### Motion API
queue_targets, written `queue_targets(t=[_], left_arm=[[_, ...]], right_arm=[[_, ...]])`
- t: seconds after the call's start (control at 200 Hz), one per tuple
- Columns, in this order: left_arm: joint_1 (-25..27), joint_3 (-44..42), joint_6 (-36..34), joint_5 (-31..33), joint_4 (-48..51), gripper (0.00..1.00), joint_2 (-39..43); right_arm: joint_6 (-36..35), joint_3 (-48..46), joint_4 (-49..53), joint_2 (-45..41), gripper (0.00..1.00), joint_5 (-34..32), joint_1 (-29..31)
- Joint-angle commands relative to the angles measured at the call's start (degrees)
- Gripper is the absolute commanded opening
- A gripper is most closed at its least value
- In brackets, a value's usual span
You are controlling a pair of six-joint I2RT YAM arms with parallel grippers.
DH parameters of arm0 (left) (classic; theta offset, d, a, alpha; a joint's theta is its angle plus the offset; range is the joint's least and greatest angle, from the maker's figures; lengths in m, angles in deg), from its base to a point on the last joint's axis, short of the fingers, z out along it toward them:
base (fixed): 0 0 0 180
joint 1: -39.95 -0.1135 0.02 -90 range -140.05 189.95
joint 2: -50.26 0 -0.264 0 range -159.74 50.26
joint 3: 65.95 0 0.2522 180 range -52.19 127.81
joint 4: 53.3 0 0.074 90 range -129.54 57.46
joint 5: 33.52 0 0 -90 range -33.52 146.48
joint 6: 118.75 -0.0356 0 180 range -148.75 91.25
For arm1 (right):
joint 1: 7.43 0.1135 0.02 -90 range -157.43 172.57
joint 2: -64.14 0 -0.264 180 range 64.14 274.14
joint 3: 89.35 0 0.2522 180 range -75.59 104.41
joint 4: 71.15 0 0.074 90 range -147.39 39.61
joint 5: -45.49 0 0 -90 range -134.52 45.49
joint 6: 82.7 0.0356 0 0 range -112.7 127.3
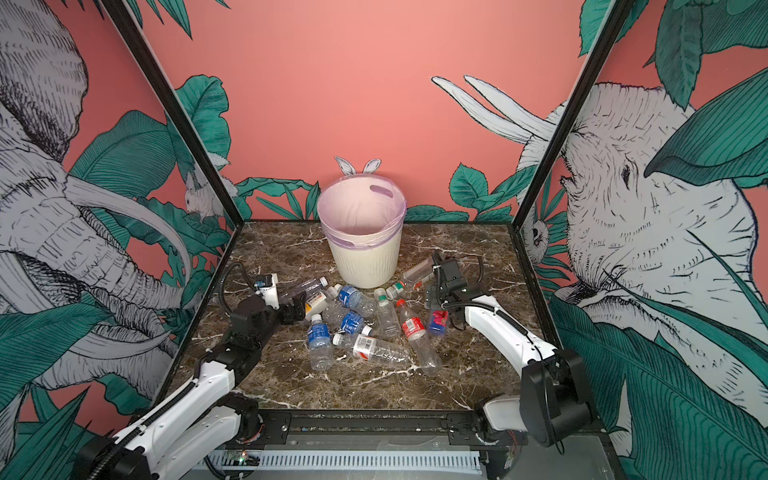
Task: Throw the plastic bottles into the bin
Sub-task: 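Reach the right gripper down to the blue-capped FIJI bottle while the left arm advances, then close the right gripper on the FIJI bottle and lift it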
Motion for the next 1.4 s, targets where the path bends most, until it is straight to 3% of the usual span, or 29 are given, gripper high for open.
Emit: queue_targets(t=[0.0,0.35,1.395], left_arm=[[0.51,0.17,-0.45,-2.12,-1.02,0.95,-1.20],[0.99,1.87,0.29,-7.09,-2.59,0.94,-5.47],[1.31,2.80,0.28,-6.67,-2.57,0.93,-8.64]], right_arm=[[3.32,-1.21,0.64,1.49,0.89,0.18,0.99],[6.37,-3.38,-1.55,5.18,0.86,0.30,1.30],[7.32,-4.46,-3.74,12.24,0.75,0.63,1.30]])
